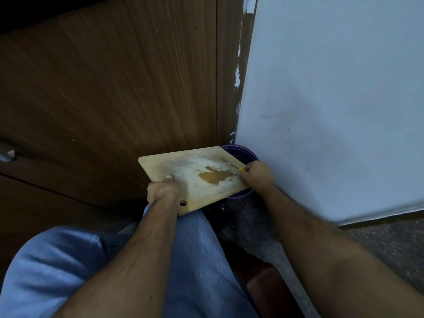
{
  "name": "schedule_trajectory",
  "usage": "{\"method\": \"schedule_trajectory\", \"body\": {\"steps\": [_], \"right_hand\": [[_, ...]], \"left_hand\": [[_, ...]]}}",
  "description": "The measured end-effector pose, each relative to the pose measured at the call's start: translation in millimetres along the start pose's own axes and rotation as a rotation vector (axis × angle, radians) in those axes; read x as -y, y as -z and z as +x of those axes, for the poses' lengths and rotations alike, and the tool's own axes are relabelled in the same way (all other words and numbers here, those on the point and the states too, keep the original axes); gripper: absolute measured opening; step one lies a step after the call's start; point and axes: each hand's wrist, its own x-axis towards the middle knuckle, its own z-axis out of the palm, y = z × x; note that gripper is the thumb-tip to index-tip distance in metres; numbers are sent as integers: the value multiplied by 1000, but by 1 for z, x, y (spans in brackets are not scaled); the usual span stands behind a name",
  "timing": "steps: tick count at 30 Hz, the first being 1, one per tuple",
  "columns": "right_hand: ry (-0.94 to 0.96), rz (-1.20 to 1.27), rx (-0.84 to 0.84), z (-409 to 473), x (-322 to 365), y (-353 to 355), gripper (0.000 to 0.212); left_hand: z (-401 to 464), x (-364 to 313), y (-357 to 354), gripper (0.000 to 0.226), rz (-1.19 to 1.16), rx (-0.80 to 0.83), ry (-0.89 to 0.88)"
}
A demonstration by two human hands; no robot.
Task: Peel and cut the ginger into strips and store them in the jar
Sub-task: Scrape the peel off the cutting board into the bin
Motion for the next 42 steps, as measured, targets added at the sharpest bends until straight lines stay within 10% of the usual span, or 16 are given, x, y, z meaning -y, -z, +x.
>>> {"method": "schedule_trajectory", "body": {"steps": [42], "right_hand": [[-265,-3,-45,9,23,14,27]], "left_hand": [[15,0,8,54,-41,-16,-83]]}}
